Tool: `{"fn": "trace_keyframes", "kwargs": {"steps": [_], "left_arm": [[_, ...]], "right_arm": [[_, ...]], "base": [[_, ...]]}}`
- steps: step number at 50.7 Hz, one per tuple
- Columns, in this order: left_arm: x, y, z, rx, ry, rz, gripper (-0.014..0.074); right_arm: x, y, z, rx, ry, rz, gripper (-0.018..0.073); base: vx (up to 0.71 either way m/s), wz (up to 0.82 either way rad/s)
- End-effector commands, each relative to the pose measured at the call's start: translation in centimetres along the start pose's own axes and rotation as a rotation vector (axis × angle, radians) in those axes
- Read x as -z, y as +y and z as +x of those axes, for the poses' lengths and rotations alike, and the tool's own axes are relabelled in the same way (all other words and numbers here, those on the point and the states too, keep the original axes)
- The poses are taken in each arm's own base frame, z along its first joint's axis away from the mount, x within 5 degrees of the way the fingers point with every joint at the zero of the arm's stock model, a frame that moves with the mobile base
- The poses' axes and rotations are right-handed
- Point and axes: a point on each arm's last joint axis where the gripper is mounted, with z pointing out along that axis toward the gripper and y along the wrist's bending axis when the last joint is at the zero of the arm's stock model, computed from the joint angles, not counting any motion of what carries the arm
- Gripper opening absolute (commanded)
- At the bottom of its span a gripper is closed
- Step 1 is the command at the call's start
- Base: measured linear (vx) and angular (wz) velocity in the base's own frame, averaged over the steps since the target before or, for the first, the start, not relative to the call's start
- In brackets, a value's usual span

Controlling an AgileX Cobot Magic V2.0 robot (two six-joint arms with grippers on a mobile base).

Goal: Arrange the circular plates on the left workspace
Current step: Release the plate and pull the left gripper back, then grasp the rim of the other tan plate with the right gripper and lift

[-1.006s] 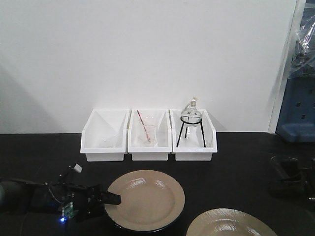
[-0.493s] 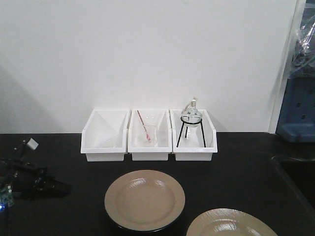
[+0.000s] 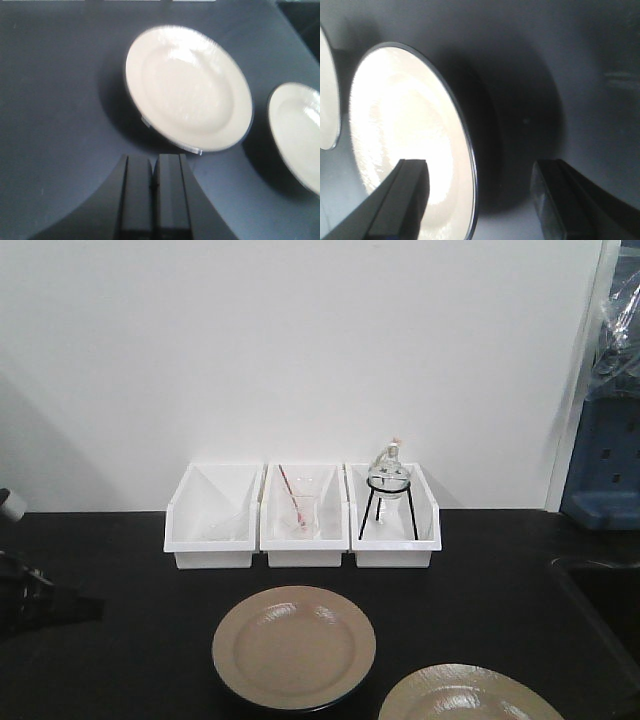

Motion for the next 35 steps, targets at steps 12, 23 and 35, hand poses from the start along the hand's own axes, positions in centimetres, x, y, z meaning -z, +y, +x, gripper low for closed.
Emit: {"fn": "trace_keyframes", "kwargs": {"steps": [12, 23, 35], "left_arm": [[2.0, -1.7, 0.7, 0.008, -0.094, -0.028, -0.0001], [2.7, -2.4, 0.6, -0.011, -0.102, -0.014, -0.0001], [3.5, -3.0, 0.4, -0.035, -0.123, -0.022, -0.0001]], "right_arm": [[-5.8, 3.7, -0.7, 0.077, 0.022, -0.048, 0.0494], [-9.3, 3.7, -0.2, 0.052, 0.096, -0.064, 0.0361], [-7.4, 5.5, -0.3, 0.096, 0.049, -0.100, -0.0012]], "base": [[0.00, 0.00], [0.00, 0.00], [0.00, 0.00]]}}
